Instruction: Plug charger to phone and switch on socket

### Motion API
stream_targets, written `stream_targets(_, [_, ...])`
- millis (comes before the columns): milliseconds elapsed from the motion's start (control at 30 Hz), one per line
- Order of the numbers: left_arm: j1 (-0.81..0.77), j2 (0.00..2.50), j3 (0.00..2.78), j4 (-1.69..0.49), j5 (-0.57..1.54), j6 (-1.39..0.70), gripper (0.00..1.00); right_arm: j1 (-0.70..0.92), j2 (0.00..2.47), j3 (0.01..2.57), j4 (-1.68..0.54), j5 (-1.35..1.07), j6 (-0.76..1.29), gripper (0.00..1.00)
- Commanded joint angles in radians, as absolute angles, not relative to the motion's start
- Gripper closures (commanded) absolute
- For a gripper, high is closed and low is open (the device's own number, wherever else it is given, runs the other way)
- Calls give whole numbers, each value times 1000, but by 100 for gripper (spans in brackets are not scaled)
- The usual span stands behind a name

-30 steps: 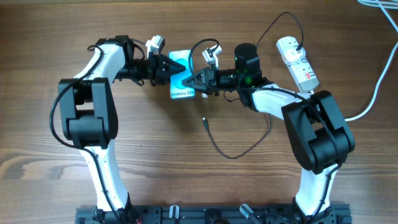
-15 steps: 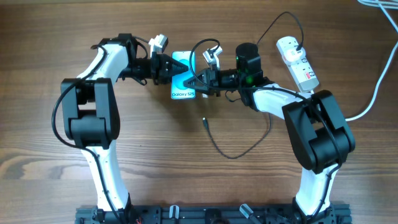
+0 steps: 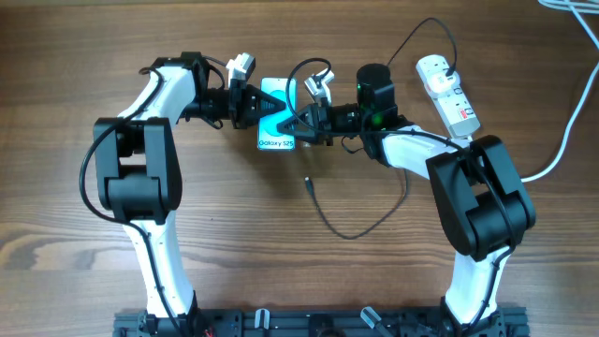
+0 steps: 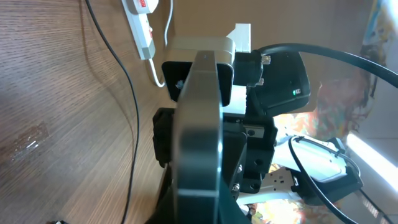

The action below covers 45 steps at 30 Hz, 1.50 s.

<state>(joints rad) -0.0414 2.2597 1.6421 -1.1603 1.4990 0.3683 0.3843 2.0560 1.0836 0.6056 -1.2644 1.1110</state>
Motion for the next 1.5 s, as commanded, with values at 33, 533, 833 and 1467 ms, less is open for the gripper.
stream_targets(33, [-62, 2204, 1656, -1170, 1569, 363, 96, 389, 2091, 1066, 586, -1256, 1101, 96])
stream_targets(533, [-62, 2204, 1656, -1169, 1122, 290, 96, 353, 2091, 1066, 570, -1304, 967, 33])
stream_targets(833, [-79, 2204, 1656, -1167, 405, -194, 96, 314, 2091, 1066, 228, -1227, 676, 27])
stream_targets(1467, [-340, 2205, 1655, -1089, -87, -463, 96, 284, 2091, 1066, -217, -831, 382, 18])
